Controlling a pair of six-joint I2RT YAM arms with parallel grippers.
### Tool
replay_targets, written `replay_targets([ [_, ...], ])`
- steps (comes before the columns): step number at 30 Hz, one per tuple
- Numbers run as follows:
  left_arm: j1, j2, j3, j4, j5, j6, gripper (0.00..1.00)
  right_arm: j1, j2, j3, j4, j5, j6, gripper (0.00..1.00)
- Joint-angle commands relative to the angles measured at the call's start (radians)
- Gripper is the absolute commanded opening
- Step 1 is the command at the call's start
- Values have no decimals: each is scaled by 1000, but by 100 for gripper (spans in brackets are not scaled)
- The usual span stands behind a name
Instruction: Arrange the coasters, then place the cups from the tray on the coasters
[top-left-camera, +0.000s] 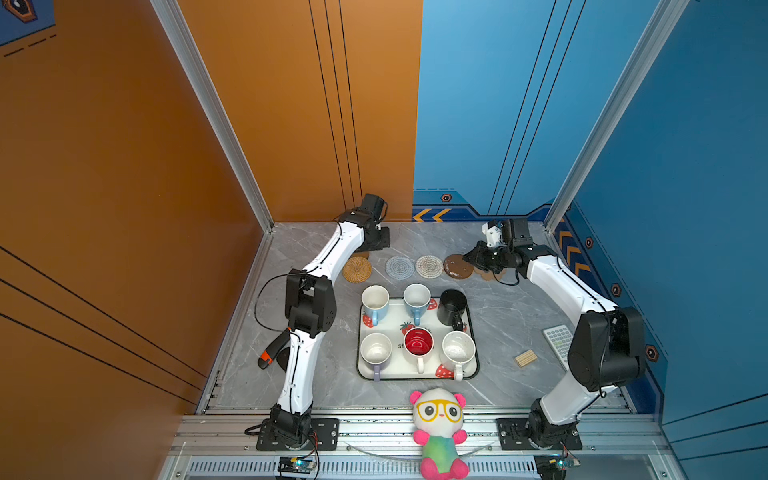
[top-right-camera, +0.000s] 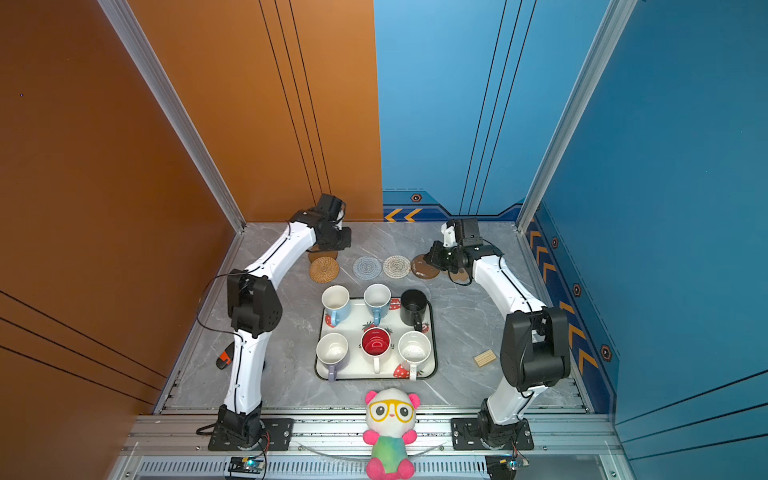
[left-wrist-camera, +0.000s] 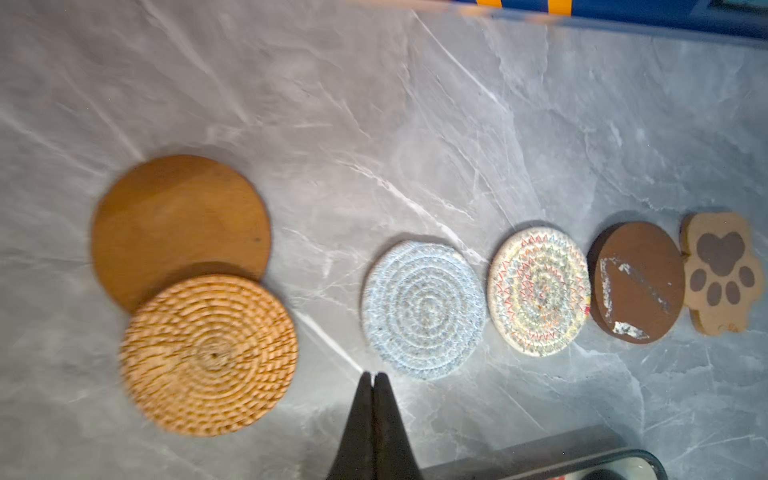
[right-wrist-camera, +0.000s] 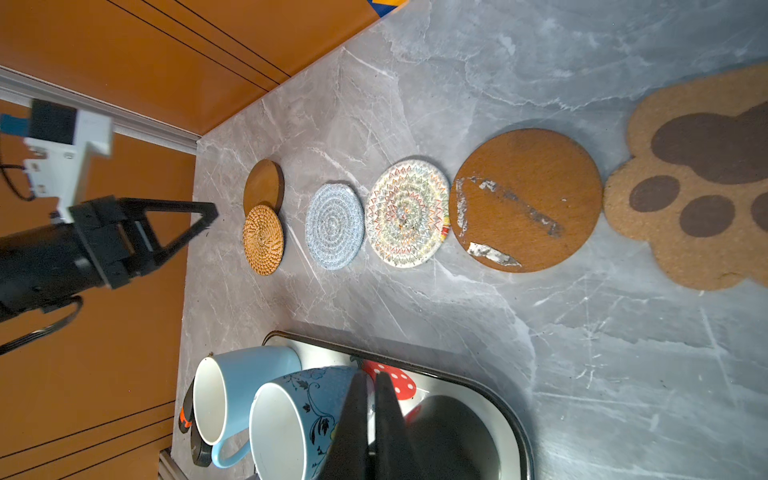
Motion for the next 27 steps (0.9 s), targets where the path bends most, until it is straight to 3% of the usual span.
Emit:
replay_targets([
  [1, 43, 22, -15, -19, -41, 36, 1, 32, 33, 34, 18, -1, 17, 9],
  [3, 53, 63, 42, -26, -46, 58, 6, 38, 36, 39, 13, 4, 17, 11],
  [9, 54, 243, 303, -78, -76, 109, 34, 40, 21, 34, -11, 30, 9, 22],
  [12, 55, 313, 393, -78, -74, 110, 53, 35, 14, 27, -21, 39, 6, 29],
  [18, 48, 391, 459, -76, -170, 137, 64, 28, 18, 24, -33, 46, 4, 37],
  [27, 26, 474, 499, -63, -264, 212, 70, 28, 26, -1, -31, 43, 4, 40],
])
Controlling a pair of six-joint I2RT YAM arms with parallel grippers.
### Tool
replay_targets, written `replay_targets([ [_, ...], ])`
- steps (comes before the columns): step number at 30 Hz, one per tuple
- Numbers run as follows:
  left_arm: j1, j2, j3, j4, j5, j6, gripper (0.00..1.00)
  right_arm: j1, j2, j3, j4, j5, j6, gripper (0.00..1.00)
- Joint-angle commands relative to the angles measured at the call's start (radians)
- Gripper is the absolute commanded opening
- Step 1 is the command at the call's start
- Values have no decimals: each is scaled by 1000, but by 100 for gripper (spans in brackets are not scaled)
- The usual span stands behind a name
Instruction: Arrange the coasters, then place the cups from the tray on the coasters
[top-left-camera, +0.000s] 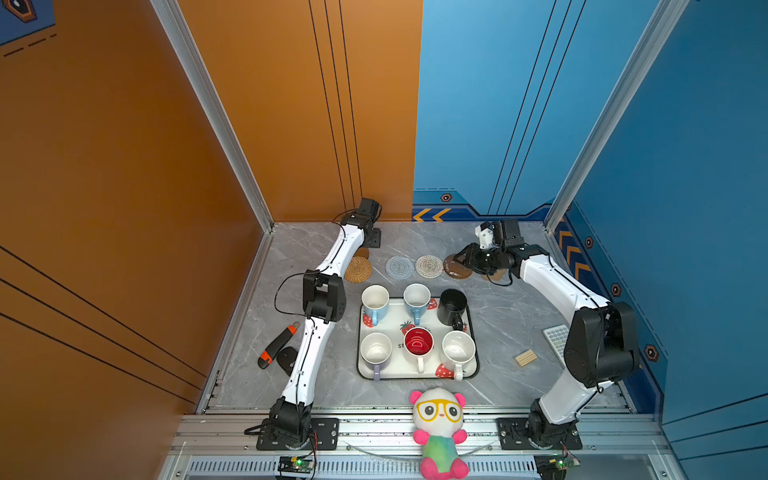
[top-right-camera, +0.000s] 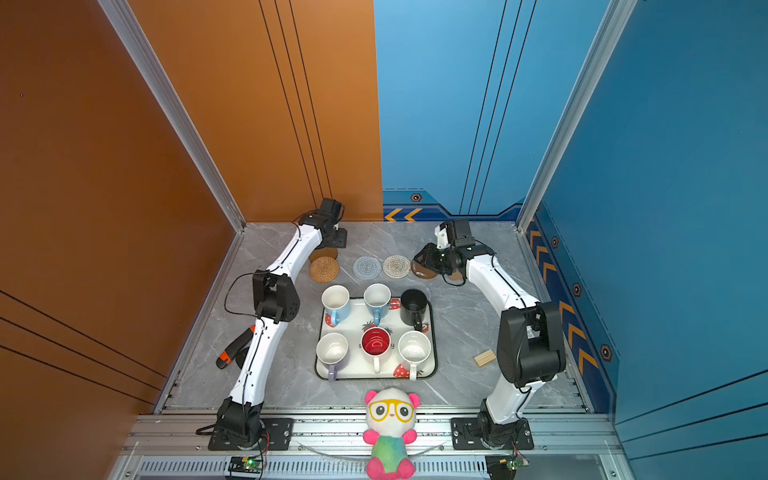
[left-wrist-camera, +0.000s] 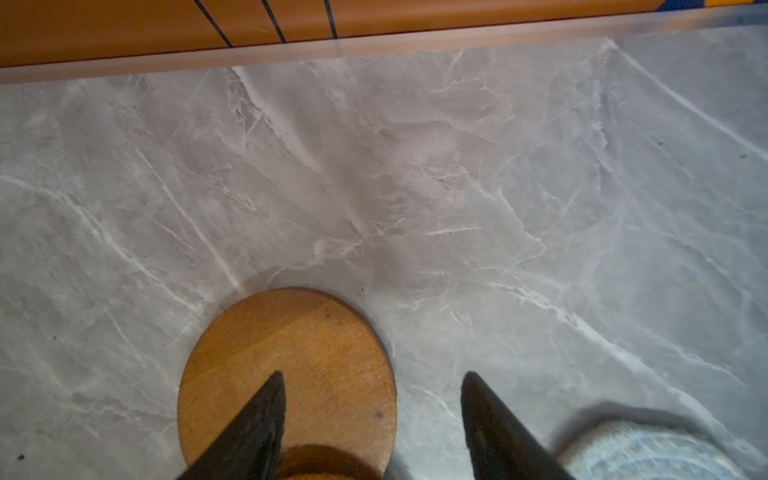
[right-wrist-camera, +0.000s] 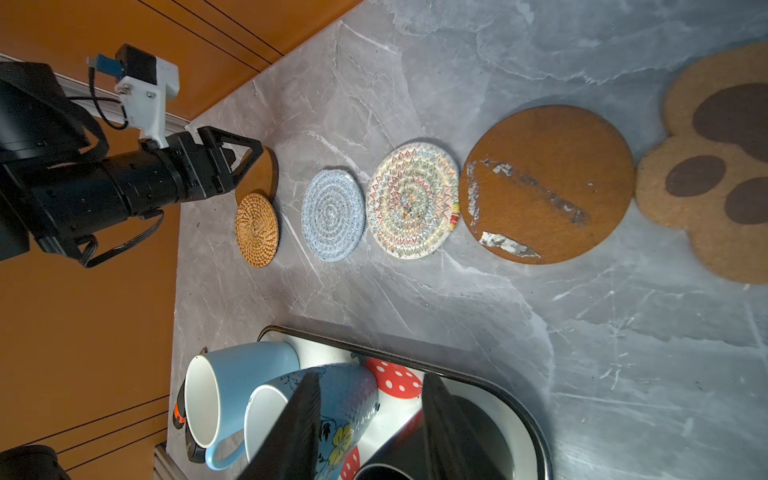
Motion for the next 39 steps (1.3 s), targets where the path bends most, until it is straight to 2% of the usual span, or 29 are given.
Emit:
replay_targets([
  [1, -16, 39, 27, -6, -52, 46, 70, -4, -2, -11, -20, 16, -6, 40],
  [14, -16, 62, -24, 2, -100, 87, 72, -3, -1, -20, -10, 7, 0, 41],
  [24, 5, 10, -148, -5, -92, 74, 63, -4, 0, -20, -2, -11, 5, 41],
  [39, 46, -81, -302, -56, -81, -8, 57, 17, 0, -18, 23, -33, 24, 41],
])
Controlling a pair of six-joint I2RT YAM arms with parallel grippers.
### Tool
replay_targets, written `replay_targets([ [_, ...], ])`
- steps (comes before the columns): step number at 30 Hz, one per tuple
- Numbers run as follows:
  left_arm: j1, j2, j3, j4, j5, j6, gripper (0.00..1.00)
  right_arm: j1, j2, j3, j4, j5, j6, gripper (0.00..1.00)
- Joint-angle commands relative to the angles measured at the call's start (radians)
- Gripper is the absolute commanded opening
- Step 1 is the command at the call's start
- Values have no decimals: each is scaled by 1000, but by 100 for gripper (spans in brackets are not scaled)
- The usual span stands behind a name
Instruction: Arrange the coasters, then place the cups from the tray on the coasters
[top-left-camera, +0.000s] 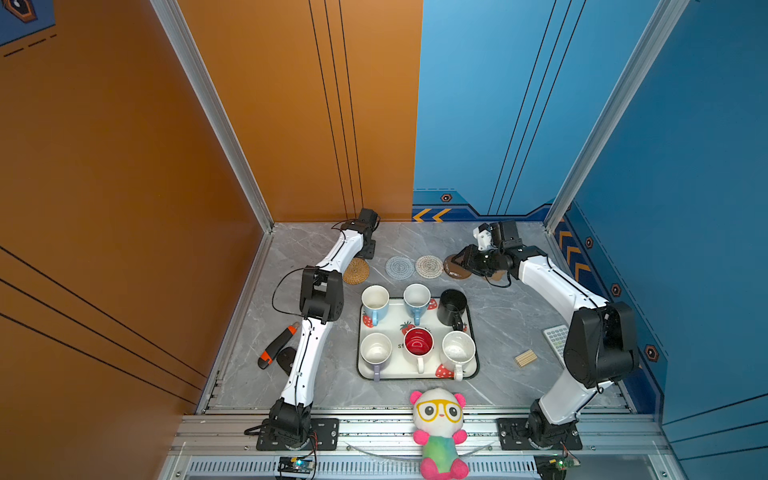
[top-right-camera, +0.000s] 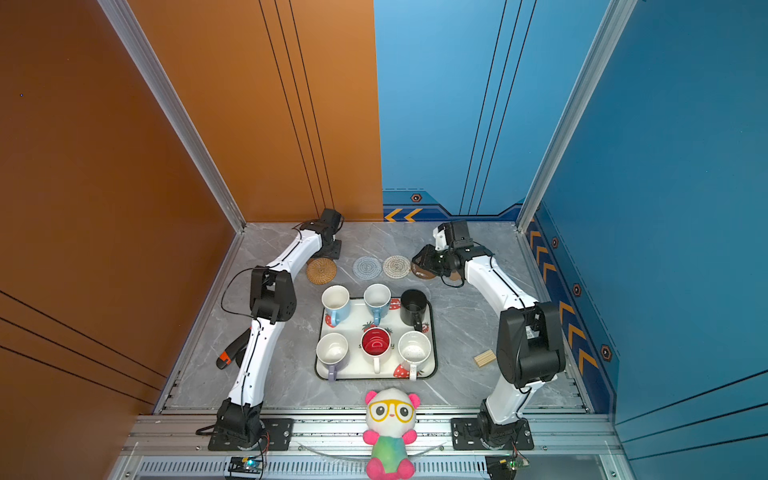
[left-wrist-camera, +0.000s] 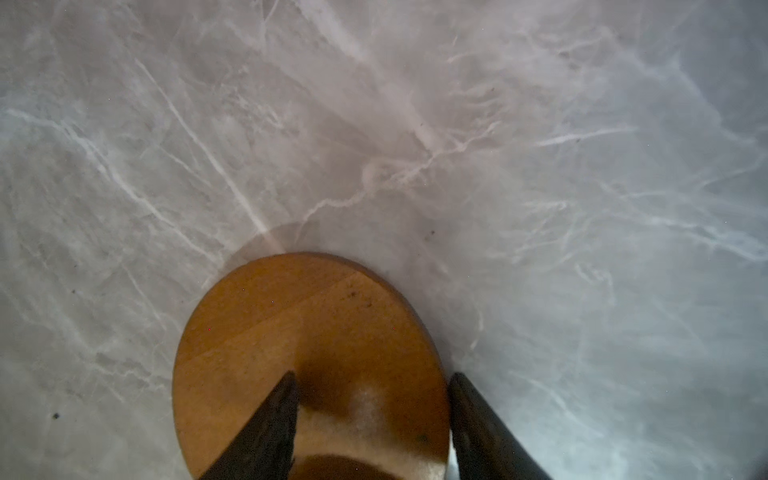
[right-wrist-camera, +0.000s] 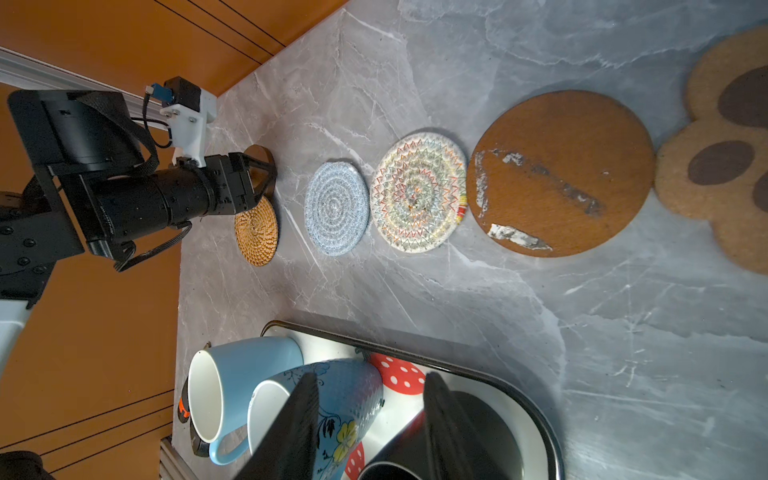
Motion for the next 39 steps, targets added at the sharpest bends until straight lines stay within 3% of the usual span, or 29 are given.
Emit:
replay_targets([
  [1, 27, -11, -62, -104, 19, -48, 56, 6, -2, -7, 14, -26, 12, 41],
  [19, 55, -117, -212, -130, -17, -79, 54, 3, -64, -27, 11, -22, 8, 41],
  [30, 31, -239, -20, -139, 29, -80, 54, 14, -83, -33, 18, -12, 11, 41],
  [34, 19, -391, -128, -137, 47, -79, 54, 18, -72, -27, 30, -13, 20, 41],
  [39, -1, -578, -409, -121, 71, -111, 54, 28, -33, -8, 67, -16, 35, 41],
])
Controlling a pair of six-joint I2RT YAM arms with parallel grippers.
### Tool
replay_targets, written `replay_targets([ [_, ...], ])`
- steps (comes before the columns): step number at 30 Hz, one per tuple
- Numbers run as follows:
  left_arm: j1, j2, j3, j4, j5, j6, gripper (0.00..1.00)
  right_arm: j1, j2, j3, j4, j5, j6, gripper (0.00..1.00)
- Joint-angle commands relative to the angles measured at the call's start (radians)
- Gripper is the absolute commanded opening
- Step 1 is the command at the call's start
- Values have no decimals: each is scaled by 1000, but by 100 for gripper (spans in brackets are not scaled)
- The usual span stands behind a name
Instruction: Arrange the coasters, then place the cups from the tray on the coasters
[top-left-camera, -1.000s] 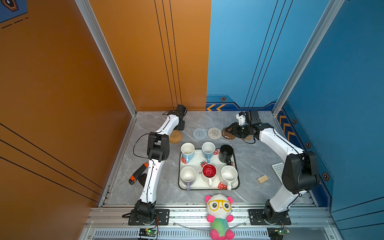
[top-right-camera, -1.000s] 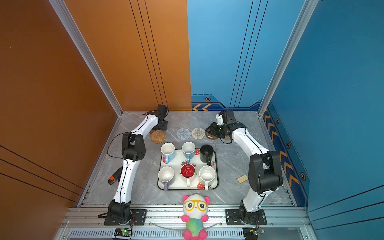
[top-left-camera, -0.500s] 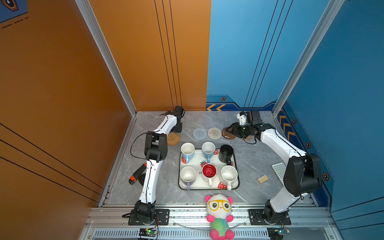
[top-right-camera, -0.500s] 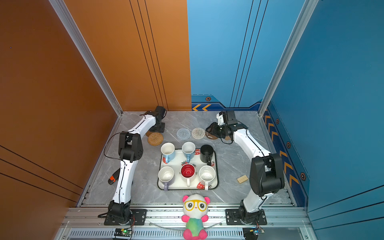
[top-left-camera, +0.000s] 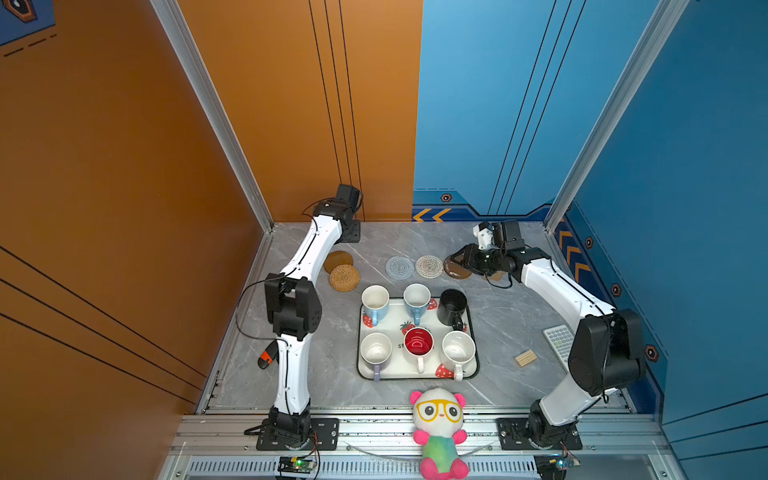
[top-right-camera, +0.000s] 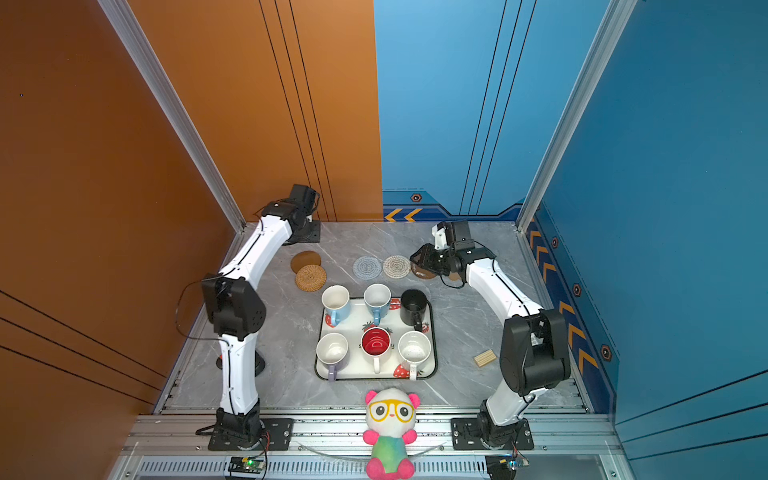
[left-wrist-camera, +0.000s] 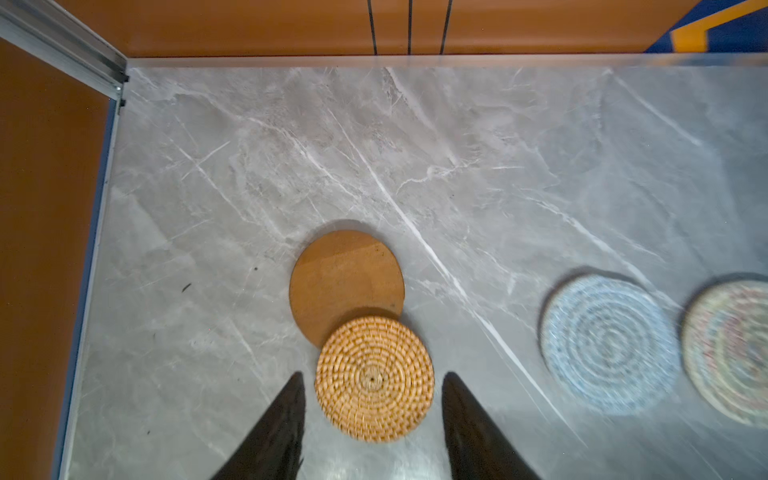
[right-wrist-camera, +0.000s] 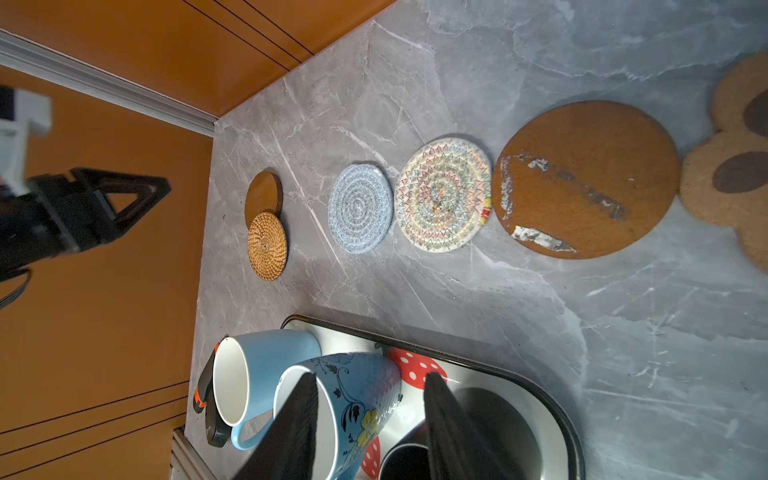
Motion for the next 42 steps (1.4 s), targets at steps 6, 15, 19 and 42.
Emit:
replay_targets([
  [6, -26, -265, -553, 220, 151, -143, 53, 36, 110, 60, 78, -30, 42, 42],
  [15, -3, -300, -766, 395, 201, -254, 49, 69, 192, 128, 87, -61, 44, 55],
  [19, 21, -295, -806, 433, 174, -279, 49, 63, 188, 125, 83, -63, 42, 58],
  [42, 148, -152, -928, 731, 256, -350, 49, 41, 169, 104, 81, -41, 45, 68],
])
